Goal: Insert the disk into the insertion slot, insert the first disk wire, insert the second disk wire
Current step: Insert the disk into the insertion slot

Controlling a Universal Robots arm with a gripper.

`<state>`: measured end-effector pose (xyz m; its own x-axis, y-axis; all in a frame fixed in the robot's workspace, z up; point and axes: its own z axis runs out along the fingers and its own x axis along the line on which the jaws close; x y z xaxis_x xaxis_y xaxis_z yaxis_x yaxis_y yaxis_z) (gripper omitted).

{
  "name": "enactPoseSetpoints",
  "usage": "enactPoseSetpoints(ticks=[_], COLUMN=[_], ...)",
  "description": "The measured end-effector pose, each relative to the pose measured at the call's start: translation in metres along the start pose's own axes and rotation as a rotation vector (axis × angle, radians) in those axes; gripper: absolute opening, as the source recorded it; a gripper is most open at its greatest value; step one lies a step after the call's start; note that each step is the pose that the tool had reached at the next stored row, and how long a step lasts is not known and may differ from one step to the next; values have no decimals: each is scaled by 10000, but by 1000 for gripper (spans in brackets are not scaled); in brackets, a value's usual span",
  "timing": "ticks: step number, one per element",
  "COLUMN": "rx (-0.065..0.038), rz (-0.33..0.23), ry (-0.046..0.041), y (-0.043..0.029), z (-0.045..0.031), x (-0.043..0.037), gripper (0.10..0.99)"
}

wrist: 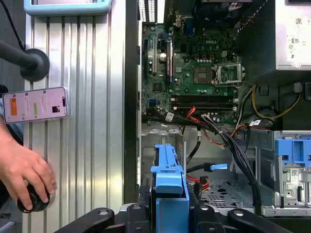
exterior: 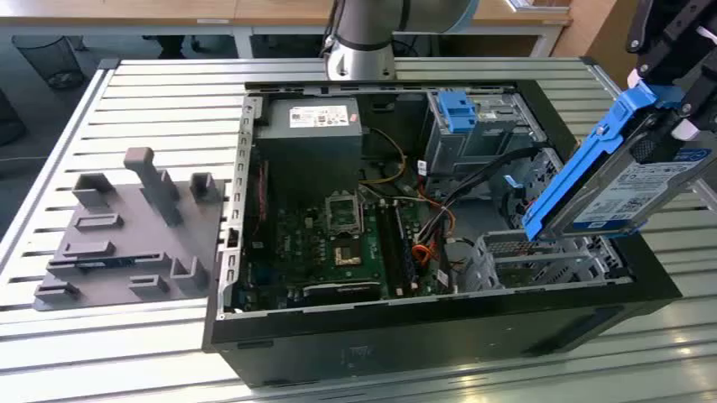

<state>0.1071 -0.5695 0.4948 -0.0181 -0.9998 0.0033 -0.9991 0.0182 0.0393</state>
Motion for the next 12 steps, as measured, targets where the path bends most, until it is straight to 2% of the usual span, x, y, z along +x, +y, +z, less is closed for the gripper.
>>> enactPoseSetpoints(ticks=[4,7,8,12], rx=[9,105,168,623], rz=[-1,1,1,2], ry=[0,-3,-1,-10], y=[0,11,18,80], z=[0,4,4,21], x=[0,0,0,1], gripper=[365,365,365,365])
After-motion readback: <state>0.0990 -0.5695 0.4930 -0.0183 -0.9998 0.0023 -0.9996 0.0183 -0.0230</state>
